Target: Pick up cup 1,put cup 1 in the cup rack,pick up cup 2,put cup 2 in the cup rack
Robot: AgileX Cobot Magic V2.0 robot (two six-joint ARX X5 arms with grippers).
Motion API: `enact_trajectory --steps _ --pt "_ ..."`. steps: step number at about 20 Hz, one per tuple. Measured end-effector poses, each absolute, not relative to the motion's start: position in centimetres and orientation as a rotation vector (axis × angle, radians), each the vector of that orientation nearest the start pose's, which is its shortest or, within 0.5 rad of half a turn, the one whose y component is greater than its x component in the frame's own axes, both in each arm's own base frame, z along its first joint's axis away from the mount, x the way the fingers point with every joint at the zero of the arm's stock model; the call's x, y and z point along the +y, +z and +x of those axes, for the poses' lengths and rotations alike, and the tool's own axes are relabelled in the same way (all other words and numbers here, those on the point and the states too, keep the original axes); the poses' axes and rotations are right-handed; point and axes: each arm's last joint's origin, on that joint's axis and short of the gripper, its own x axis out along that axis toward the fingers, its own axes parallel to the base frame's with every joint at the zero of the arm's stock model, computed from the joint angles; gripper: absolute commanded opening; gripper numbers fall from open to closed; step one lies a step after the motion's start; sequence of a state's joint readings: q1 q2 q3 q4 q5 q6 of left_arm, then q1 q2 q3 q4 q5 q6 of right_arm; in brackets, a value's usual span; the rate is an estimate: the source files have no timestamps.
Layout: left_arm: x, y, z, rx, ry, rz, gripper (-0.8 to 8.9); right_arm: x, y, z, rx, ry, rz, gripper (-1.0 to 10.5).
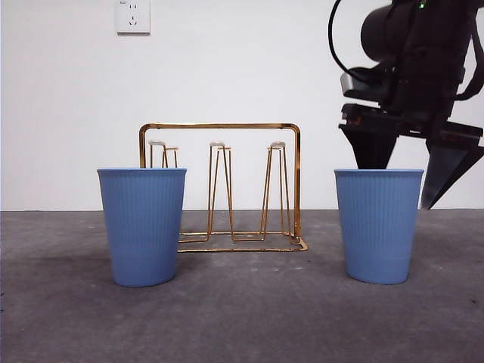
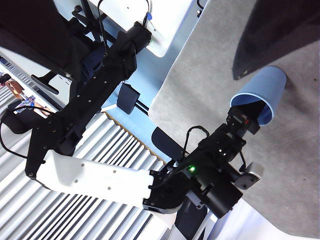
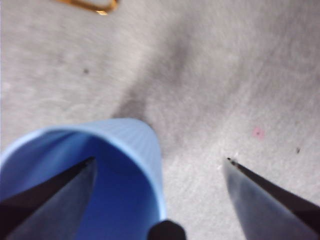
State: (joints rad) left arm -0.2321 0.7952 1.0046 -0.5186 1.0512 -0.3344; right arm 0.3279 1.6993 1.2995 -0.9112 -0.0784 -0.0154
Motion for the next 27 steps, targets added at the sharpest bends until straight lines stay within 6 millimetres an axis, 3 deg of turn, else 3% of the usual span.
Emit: enact_trajectory --steps 2,4,6,12,14,16,17,19,23,25,27 --pt "-5.7 37.6 13.2 0.516 -1.214 -0.417 6.91 10.8 22.8 31.1 1.318 0.353 -0.176 1.8" --pt "-5.7 37.6 13.4 0.521 -1.212 -0.419 6.91 10.8 22.5 31.2 1.330 0.350 -0.176 1.7" --pt "-5.8 37.5 13.5 0.525 -1.211 -0.422 6.91 10.9 22.2 31.3 1.340 0.350 -0.177 0.1" --pt "-5.9 38.3 14.0 0.481 -1.217 -0.453 6.91 10.9 22.2 31.2 1.346 0.405 -0.175 -0.1" --pt "-5.9 38.9 14.2 0.445 -1.224 -0.475 6.91 10.9 23.1 30.9 1.315 0.423 -0.165 -0.1" --pt "-6.0 39.9 14.3 0.387 -1.241 -0.499 6.91 10.5 26.4 29.8 1.209 0.437 -0.156 -0.1" --pt "-6.1 40.3 14.4 0.357 -1.254 -0.512 6.91 10.3 29.0 29.1 1.114 0.457 -0.139 -0.1" --pt "-6.3 41.4 14.7 0.288 -1.283 -0.542 6.91 9.8 35.3 27.0 0.856 0.530 -0.076 -0.1" --pt "-7.3 43.5 15.2 0.118 -1.336 -0.642 6.90 8.1 47.3 20.4 0.273 0.714 0.051 -0.1" --pt "-8.3 44.2 15.4 0.043 -1.370 -0.706 6.90 7.2 51.6 17.3 0.009 0.794 0.084 -0.1" --pt "-9.6 44.6 15.7 -0.045 -1.401 -0.764 6.90 6.7 54.2 15.3 -0.177 0.845 0.115 -0.1"
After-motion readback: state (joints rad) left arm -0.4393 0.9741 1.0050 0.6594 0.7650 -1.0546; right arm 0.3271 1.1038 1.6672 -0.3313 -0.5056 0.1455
